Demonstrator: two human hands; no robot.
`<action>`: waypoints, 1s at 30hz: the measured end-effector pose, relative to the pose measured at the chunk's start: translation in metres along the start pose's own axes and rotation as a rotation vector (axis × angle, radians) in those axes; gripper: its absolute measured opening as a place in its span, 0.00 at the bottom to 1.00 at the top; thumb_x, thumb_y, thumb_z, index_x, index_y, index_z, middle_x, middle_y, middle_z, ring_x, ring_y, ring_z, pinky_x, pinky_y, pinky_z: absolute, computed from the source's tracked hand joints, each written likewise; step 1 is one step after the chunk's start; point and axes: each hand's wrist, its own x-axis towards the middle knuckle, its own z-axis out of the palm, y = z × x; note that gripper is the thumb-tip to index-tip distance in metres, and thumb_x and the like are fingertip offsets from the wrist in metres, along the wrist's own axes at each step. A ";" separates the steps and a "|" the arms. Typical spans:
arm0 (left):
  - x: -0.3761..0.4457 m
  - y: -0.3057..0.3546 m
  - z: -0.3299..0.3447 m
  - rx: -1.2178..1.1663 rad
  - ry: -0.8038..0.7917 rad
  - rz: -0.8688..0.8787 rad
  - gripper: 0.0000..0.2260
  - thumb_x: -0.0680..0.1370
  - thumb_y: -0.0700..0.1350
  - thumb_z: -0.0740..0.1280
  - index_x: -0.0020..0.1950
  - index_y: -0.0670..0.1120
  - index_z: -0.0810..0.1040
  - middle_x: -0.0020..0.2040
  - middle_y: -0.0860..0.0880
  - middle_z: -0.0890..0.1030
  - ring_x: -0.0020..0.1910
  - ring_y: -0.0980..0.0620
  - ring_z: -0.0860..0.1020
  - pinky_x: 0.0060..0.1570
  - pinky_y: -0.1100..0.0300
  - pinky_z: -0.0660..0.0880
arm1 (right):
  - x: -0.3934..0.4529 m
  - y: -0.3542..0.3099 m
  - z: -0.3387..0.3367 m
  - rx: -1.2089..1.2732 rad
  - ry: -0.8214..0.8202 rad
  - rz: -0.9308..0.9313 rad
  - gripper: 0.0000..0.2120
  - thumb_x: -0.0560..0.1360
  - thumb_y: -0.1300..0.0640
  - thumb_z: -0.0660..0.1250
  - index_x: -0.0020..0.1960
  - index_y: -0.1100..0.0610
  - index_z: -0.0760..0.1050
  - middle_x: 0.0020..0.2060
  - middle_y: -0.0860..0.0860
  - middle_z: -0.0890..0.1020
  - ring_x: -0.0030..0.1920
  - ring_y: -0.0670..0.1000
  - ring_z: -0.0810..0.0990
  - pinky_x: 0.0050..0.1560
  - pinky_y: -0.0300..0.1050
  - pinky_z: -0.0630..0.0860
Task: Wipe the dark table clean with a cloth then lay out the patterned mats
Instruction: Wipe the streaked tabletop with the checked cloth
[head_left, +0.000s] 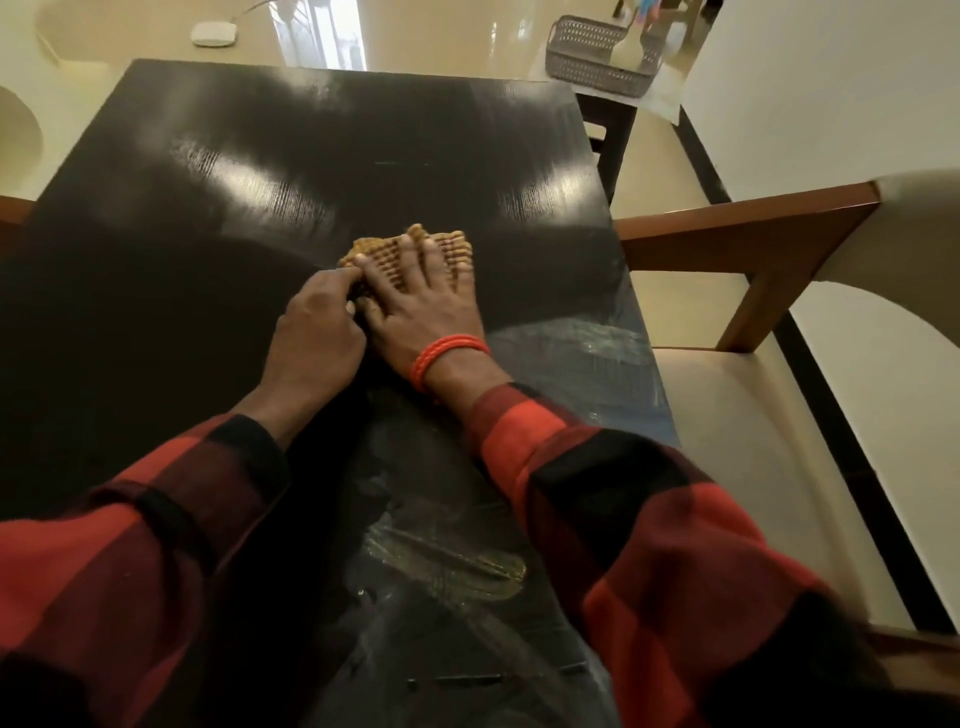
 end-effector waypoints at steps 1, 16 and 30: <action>0.000 0.001 0.000 0.003 0.004 -0.009 0.18 0.80 0.35 0.60 0.69 0.44 0.75 0.66 0.43 0.77 0.64 0.42 0.75 0.64 0.49 0.70 | -0.002 -0.002 0.000 0.016 -0.008 -0.008 0.27 0.82 0.39 0.46 0.80 0.39 0.50 0.81 0.54 0.49 0.80 0.58 0.45 0.75 0.66 0.42; -0.013 0.011 0.004 0.277 -0.192 0.152 0.17 0.83 0.43 0.61 0.71 0.43 0.74 0.73 0.47 0.73 0.70 0.45 0.73 0.68 0.49 0.68 | -0.018 0.172 -0.026 0.054 -0.066 0.353 0.27 0.81 0.35 0.43 0.79 0.36 0.46 0.81 0.51 0.46 0.80 0.57 0.43 0.77 0.65 0.43; -0.024 0.000 -0.008 0.128 -0.231 0.168 0.20 0.83 0.37 0.58 0.76 0.44 0.70 0.77 0.49 0.68 0.76 0.49 0.65 0.76 0.52 0.60 | -0.082 0.152 -0.018 0.032 -0.020 0.337 0.27 0.81 0.36 0.43 0.79 0.36 0.44 0.81 0.51 0.46 0.81 0.56 0.43 0.77 0.61 0.43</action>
